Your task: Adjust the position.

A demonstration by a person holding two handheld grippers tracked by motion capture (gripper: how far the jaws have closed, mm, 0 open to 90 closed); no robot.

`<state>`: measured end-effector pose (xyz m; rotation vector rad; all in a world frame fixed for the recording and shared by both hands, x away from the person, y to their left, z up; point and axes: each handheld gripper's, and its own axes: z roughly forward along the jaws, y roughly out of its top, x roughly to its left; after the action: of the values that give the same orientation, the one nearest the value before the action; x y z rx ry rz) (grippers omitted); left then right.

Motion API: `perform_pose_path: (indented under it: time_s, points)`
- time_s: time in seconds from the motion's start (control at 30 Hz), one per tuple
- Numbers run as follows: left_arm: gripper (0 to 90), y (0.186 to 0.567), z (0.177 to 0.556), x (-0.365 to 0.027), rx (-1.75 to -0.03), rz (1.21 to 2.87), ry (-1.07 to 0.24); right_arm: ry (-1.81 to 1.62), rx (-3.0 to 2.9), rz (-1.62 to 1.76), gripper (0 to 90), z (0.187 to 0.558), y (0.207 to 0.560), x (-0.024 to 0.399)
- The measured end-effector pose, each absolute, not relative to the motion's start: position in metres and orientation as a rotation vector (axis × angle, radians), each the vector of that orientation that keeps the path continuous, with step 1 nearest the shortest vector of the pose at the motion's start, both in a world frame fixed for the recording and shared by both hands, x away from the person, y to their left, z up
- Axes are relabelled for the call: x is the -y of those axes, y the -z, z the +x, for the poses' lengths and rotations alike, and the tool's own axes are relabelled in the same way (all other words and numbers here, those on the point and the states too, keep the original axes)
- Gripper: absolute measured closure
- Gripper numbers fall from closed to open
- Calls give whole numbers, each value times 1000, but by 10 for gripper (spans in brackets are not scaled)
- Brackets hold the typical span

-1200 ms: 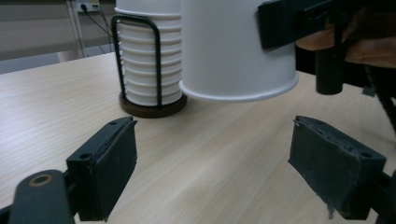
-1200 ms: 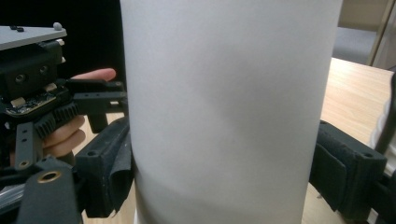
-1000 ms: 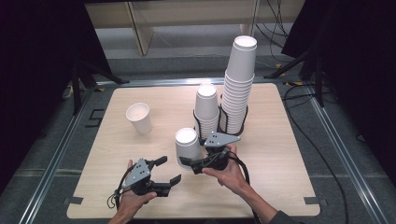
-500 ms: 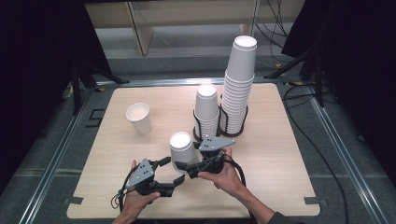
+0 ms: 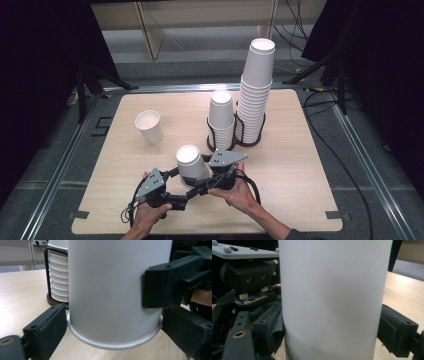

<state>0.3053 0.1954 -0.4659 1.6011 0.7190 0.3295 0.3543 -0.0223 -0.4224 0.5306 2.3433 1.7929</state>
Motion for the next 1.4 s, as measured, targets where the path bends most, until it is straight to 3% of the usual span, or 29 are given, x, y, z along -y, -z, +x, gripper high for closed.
perform_pose_path:
  time_s: [0.3, 1.2, 1.4]
  points:
    - [0, 467, 306, -191, -717, 1625, -341, -1791, -2346, 495, 177, 350, 423, 18]
    - [0, 466, 306, -185, -712, 1626, -366, -1843, -2353, 482, 178, 345, 424, 15]
    - [43, 465, 306, -186, -698, 1633, -376, -1851, -2352, 508, 150, 346, 423, 15]
